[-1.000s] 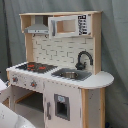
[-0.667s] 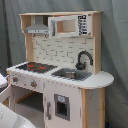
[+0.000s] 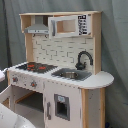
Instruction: Play with the kitchen
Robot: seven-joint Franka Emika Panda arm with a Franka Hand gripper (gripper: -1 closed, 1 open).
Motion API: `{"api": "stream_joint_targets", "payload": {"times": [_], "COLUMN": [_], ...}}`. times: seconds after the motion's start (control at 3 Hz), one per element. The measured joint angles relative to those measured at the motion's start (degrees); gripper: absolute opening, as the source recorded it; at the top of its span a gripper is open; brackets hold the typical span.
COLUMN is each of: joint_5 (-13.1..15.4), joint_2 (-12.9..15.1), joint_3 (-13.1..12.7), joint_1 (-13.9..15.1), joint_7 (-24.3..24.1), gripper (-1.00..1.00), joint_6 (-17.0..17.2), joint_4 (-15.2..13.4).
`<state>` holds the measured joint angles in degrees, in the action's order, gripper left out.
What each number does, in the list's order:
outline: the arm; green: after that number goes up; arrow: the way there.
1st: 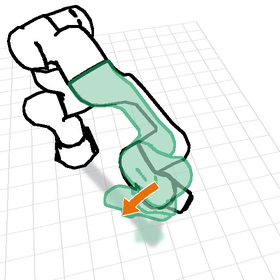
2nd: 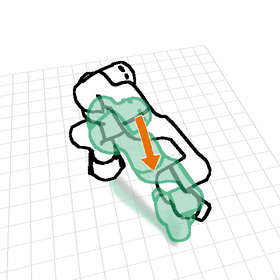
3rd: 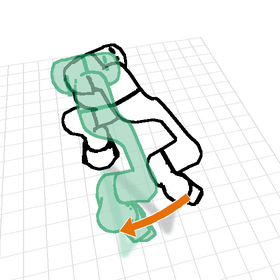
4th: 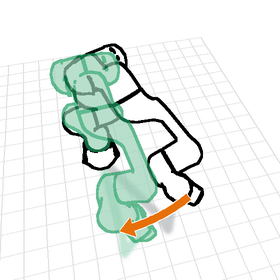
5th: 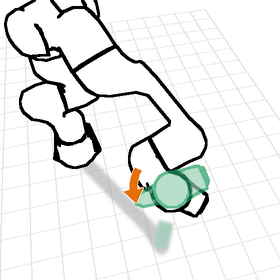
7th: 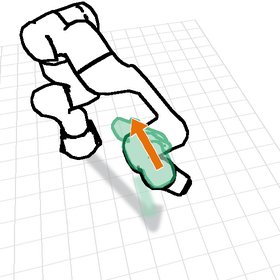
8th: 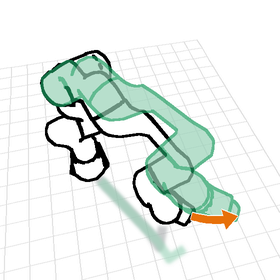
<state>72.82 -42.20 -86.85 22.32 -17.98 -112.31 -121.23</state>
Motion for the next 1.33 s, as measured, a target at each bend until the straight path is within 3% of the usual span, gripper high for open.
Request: {"api": "stream_joint_targets", "payload": {"times": [0.67,1.33], "joint_5": [0.07,1.07], "joint_2": [-0.05,-0.07], "joint_3": [1.78,5.6], "joint_1": [-3.71,-8.37], "joint_7": [0.04,0.09], "gripper": [1.0,1.0], "joint_6": [12.23,23.07], "joint_4": [2.3,4.25]}}
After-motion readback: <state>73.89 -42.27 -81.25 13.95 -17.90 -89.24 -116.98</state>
